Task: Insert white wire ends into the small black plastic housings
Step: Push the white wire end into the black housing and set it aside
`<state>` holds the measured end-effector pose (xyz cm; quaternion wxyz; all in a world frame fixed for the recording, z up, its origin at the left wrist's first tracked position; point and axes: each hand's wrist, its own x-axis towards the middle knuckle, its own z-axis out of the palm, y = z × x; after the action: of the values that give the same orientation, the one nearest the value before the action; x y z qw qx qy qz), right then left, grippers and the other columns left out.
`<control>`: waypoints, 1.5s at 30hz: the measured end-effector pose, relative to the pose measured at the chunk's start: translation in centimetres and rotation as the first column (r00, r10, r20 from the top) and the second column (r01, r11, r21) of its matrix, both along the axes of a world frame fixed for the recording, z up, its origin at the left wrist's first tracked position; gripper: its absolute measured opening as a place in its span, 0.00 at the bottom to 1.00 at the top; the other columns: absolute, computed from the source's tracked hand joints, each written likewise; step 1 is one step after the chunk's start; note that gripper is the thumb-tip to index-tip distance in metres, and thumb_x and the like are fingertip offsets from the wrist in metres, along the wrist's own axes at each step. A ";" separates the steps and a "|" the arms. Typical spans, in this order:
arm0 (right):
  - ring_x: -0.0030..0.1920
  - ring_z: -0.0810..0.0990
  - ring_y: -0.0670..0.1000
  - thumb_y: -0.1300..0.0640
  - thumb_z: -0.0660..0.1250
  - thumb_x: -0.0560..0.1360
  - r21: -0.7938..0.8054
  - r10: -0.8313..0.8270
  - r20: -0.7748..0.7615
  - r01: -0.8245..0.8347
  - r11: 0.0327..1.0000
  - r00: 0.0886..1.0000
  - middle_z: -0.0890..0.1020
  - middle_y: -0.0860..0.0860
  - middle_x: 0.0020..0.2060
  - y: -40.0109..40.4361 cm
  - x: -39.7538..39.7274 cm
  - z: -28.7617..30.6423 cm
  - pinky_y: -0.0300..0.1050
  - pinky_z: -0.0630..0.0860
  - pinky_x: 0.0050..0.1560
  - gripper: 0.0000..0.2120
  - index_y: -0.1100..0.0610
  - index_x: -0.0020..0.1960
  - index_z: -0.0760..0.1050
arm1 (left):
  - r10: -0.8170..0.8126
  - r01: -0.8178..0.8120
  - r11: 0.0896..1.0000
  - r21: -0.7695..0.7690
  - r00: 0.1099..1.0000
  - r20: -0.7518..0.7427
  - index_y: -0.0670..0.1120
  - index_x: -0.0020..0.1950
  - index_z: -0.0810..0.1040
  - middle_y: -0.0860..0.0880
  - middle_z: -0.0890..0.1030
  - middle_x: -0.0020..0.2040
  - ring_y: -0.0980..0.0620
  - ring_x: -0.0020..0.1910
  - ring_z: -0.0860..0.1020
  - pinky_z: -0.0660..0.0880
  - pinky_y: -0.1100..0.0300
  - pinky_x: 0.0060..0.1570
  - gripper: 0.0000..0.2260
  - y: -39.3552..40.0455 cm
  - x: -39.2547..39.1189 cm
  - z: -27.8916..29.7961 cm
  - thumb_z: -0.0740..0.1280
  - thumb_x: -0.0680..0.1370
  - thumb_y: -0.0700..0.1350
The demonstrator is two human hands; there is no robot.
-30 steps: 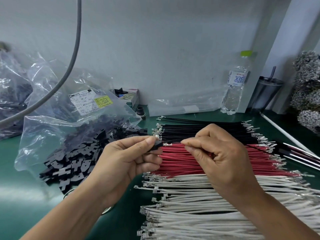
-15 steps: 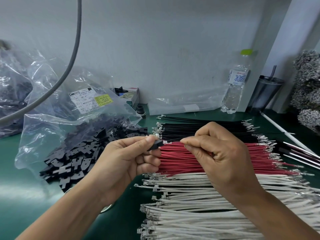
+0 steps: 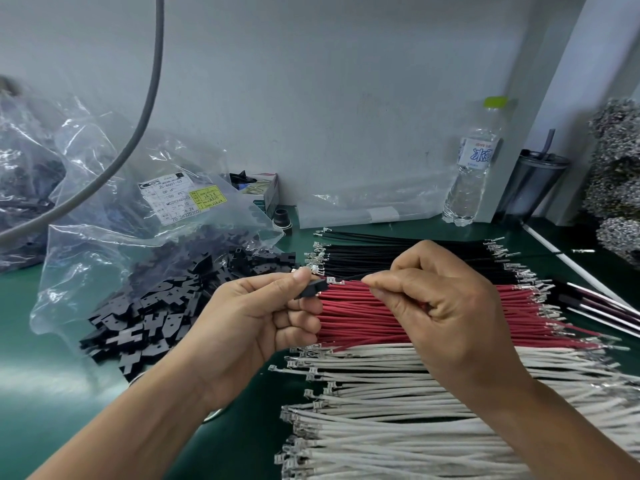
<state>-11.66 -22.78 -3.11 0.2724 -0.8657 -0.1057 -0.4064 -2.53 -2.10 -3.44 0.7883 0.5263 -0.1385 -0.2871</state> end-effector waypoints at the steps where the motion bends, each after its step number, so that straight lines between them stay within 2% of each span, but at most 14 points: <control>1: 0.39 0.78 0.49 0.57 0.72 0.78 -0.050 -0.009 0.004 0.009 0.999 1.000 0.78 0.47 0.39 0.0 0.0 0.1 0.47 0.77 0.35 0.06 0.56 0.51 0.87 | 0.001 -0.001 1.000 0.004 1.000 0.004 0.37 0.52 0.86 0.40 0.83 0.41 0.49 0.33 0.82 0.81 0.60 0.33 0.16 0.0 0.0 0.0 0.75 0.72 0.47; 5: 0.38 0.76 0.50 0.61 0.73 0.77 -0.278 -0.055 0.050 0.067 0.958 0.997 0.77 0.48 0.38 -0.4 -0.2 0.4 0.46 0.75 0.33 0.05 0.57 0.51 0.87 | 0.004 -0.004 1.000 0.024 0.999 0.034 0.39 0.50 0.87 0.40 0.83 0.40 0.49 0.32 0.82 0.82 0.60 0.32 0.14 0.2 0.1 0.2 0.76 0.71 0.47; 7: 0.38 0.75 0.50 0.63 0.74 0.76 -0.332 -0.072 0.064 0.090 0.939 0.995 0.76 0.48 0.37 -0.5 -0.1 0.5 0.47 0.75 0.32 0.05 0.57 0.51 0.86 | 0.013 -0.015 0.998 0.054 0.999 0.050 0.37 0.50 0.87 0.39 0.84 0.40 0.49 0.32 0.82 0.81 0.60 0.32 0.15 0.2 0.1 0.1 0.76 0.70 0.47; 16: 0.41 0.78 0.46 0.55 0.67 0.78 -0.172 -0.034 -0.056 0.024 0.985 0.998 0.79 0.46 0.42 1.3 0.1 0.1 0.44 0.78 0.39 0.09 0.57 0.50 0.85 | 0.038 -0.037 0.999 0.018 0.999 -0.016 0.40 0.48 0.88 0.40 0.85 0.40 0.49 0.33 0.83 0.82 0.60 0.32 0.15 -0.7 -0.9 -0.2 0.76 0.69 0.49; 17: 0.41 0.78 0.46 0.54 0.67 0.79 -0.155 -0.039 -0.072 0.028 0.987 0.997 0.78 0.46 0.42 1.3 0.1 0.1 0.43 0.78 0.40 0.09 0.56 0.50 0.84 | 0.056 -0.057 0.998 0.036 0.998 0.038 0.41 0.49 0.88 0.39 0.86 0.43 0.49 0.34 0.84 0.82 0.60 0.33 0.15 -0.8 -1.1 -0.1 0.76 0.68 0.50; 19: 0.42 0.79 0.45 0.55 0.69 0.79 -0.104 -0.036 -0.114 0.024 0.994 0.993 0.78 0.44 0.43 0.9 0.0 0.1 0.41 0.77 0.41 0.07 0.55 0.51 0.84 | 0.111 -0.144 0.984 0.107 0.957 0.267 0.46 0.52 0.88 0.40 0.87 0.47 0.47 0.37 0.85 0.82 0.59 0.34 0.16 -0.7 -1.2 0.0 0.78 0.66 0.50; 21: 0.43 0.79 0.44 0.56 0.72 0.78 -0.057 -0.011 -0.153 0.003 0.998 0.988 0.79 0.43 0.43 0.5 0.0 0.1 0.39 0.77 0.43 0.04 0.54 0.50 0.85 | 0.110 -0.218 0.963 0.161 0.856 0.504 0.52 0.51 0.88 0.43 0.88 0.44 0.48 0.36 0.86 0.82 0.61 0.35 0.14 -0.6 -1.4 0.1 0.79 0.66 0.48; 23: 0.43 0.80 0.45 0.57 0.73 0.77 -0.029 0.015 -0.178 -0.021 0.999 0.984 0.79 0.42 0.42 0.1 0.0 0.1 0.40 0.77 0.43 0.02 0.53 0.48 0.85 | 0.087 -0.243 0.952 0.187 0.799 0.595 0.54 0.47 0.89 0.45 0.87 0.38 0.48 0.32 0.85 0.82 0.62 0.34 0.10 -0.5 -1.4 0.0 0.78 0.67 0.46; 32: 0.42 0.79 0.45 0.54 0.70 0.76 -0.041 0.063 -0.207 -0.073 0.996 0.976 0.78 0.41 0.40 0.6 -0.4 0.7 0.39 0.75 0.41 0.04 0.53 0.44 0.83 | 0.077 -0.177 0.973 0.149 0.855 0.514 0.47 0.46 0.89 0.41 0.86 0.35 0.45 0.30 0.85 0.81 0.60 0.32 0.09 -0.3 -1.5 0.0 0.78 0.67 0.47; 35: 0.42 0.77 0.44 0.53 0.74 0.76 -0.205 -0.073 -0.180 0.035 0.978 0.981 0.78 0.40 0.40 -0.2 -0.8 1.9 0.45 0.76 0.39 0.02 0.50 0.44 0.83 | 0.054 -0.185 0.964 0.190 0.839 0.541 0.51 0.46 0.89 0.44 0.86 0.35 0.47 0.28 0.84 0.80 0.61 0.29 0.08 -0.6 -1.6 0.0 0.77 0.68 0.48; 37: 0.43 0.74 0.44 0.53 0.74 0.75 -0.303 -0.140 -0.103 0.103 0.947 0.985 0.76 0.40 0.42 -0.1 -1.3 2.7 0.42 0.73 0.38 0.02 0.49 0.44 0.82 | 0.087 -0.219 0.958 0.183 0.835 0.543 0.51 0.46 0.88 0.44 0.86 0.35 0.49 0.27 0.83 0.77 0.63 0.27 0.07 -0.7 -1.5 -0.1 0.77 0.68 0.48; 40: 0.40 0.73 0.42 0.49 0.72 0.73 -0.408 -0.118 -0.248 0.007 0.913 0.962 0.75 0.39 0.39 0.6 -2.1 2.5 0.38 0.71 0.35 0.04 0.45 0.40 0.79 | 0.143 -0.283 0.941 0.186 0.830 0.540 0.51 0.44 0.88 0.45 0.86 0.34 0.49 0.26 0.82 0.75 0.64 0.25 0.06 -0.5 -1.1 -0.3 0.77 0.68 0.47; 42: 0.41 0.73 0.41 0.47 0.72 0.74 -0.495 -0.177 -0.387 -0.042 0.868 0.905 0.77 0.38 0.39 0.9 -2.3 1.2 0.39 0.70 0.36 0.03 0.44 0.43 0.81 | 0.132 -0.279 0.940 0.194 0.826 0.548 0.52 0.44 0.88 0.45 0.86 0.34 0.50 0.26 0.81 0.74 0.63 0.24 0.06 -0.6 -1.1 -0.4 0.77 0.68 0.48; 45: 0.46 0.72 0.40 0.44 0.70 0.76 -0.427 -0.205 -0.447 -0.006 0.904 0.871 0.77 0.37 0.42 0.6 -2.4 0.3 0.40 0.67 0.41 0.04 0.42 0.49 0.81 | 0.119 -0.282 0.937 0.207 0.813 0.570 0.54 0.44 0.88 0.46 0.86 0.35 0.50 0.26 0.82 0.75 0.61 0.25 0.05 -0.7 -1.1 -0.7 0.77 0.69 0.49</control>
<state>-14.09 -22.19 -2.84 0.0783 -0.9813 -0.0725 -0.1601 -3.63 -2.76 -4.11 0.6582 0.7046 -0.2593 -0.0553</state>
